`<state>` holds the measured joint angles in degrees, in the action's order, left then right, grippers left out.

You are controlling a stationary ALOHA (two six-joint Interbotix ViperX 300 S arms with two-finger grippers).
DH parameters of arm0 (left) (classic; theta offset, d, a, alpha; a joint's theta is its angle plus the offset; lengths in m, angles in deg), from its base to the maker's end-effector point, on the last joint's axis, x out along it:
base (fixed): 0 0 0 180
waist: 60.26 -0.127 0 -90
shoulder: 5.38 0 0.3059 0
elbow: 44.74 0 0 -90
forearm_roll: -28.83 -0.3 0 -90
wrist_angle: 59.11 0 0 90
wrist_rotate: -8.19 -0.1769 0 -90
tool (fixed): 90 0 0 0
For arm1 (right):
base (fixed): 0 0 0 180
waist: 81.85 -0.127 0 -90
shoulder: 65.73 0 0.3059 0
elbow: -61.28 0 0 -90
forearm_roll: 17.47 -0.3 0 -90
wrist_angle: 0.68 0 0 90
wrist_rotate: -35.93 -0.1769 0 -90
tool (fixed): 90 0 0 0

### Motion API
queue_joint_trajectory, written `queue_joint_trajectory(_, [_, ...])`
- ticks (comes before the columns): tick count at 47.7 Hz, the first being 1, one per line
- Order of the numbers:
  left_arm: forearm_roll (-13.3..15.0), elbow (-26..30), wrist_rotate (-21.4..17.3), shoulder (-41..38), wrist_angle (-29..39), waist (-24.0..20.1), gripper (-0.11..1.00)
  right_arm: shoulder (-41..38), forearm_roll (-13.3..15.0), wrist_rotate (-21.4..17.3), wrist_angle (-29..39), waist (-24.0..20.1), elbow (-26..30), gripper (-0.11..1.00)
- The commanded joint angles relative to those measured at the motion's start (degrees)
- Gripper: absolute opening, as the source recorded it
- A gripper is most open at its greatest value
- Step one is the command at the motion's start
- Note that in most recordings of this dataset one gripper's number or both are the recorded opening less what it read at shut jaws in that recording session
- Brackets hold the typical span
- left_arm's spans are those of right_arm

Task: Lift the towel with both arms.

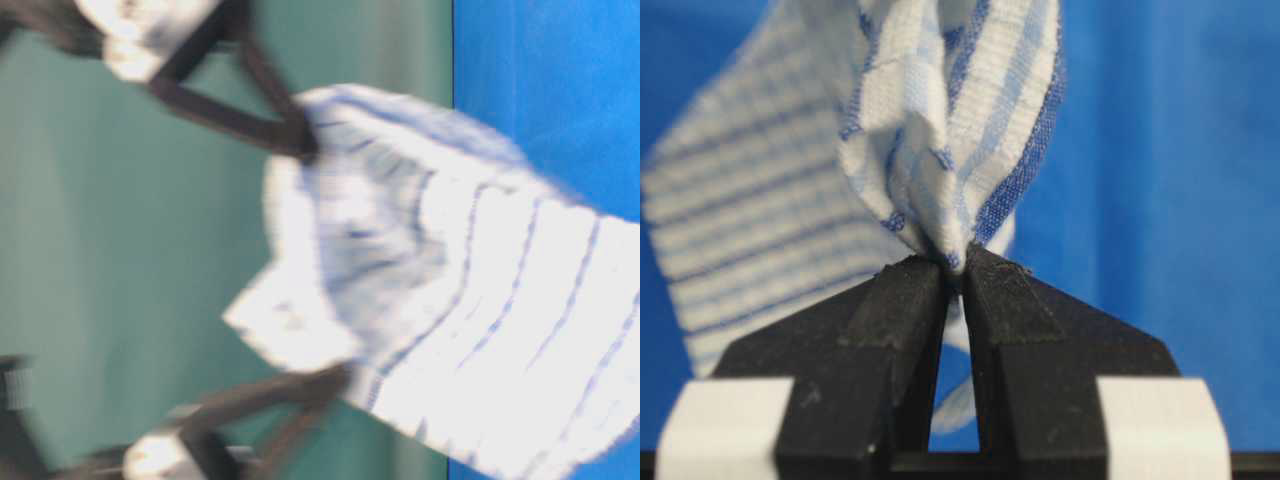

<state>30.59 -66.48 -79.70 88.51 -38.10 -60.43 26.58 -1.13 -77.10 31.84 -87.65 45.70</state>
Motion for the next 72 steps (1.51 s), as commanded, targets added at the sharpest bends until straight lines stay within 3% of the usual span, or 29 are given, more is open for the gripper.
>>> queue_joint_trajectory(1, [-0.44, 4.48, -0.35, 3.78, 3.6, -0.44, 0.04, 3.34, 0.97, 0.44, 3.78, 0.0, 4.75, 0.04])
queue_joint_trajectory(17, [-1.41, 18.81, -0.88, 8.96, 16.44, -2.11, 0.04, 5.89, 1.76, 6.24, 13.62, 0.0, 18.54, 0.04])
queue_joint_trajectory(28, [-1.85, 26.46, -1.76, 9.23, 21.36, -2.11, 0.04, 5.98, 1.76, 8.96, 18.54, -0.26, 26.02, 0.04])
queue_joint_trajectory(36, [-1.85, 27.86, -4.04, 9.32, 21.97, -2.11, 0.04, 5.98, 1.76, 9.58, 20.57, -0.53, 28.13, 0.04])
queue_joint_trajectory(57, [-1.32, 26.98, -4.48, 9.4, 21.36, -1.85, 0.05, 5.8, 1.76, 11.25, 21.18, -0.26, 28.04, 0.04])
queue_joint_trajectory(60, [-1.32, 26.81, -4.22, 9.76, 21.27, -1.76, 0.14, 5.8, 1.76, 11.16, 21.09, -0.26, 28.04, 0.06])
queue_joint_trajectory(68, [-1.23, 25.22, -3.69, 11.34, 20.21, -1.58, 0.65, 5.71, 2.37, 10.9, 21.09, -0.18, 27.95, 0.56])
queue_joint_trajectory(72, [-1.23, 24.7, -3.69, 12.22, 19.78, -1.58, 0.86, 5.62, 2.9, 10.63, 21.09, -0.18, 27.95, 0.7])
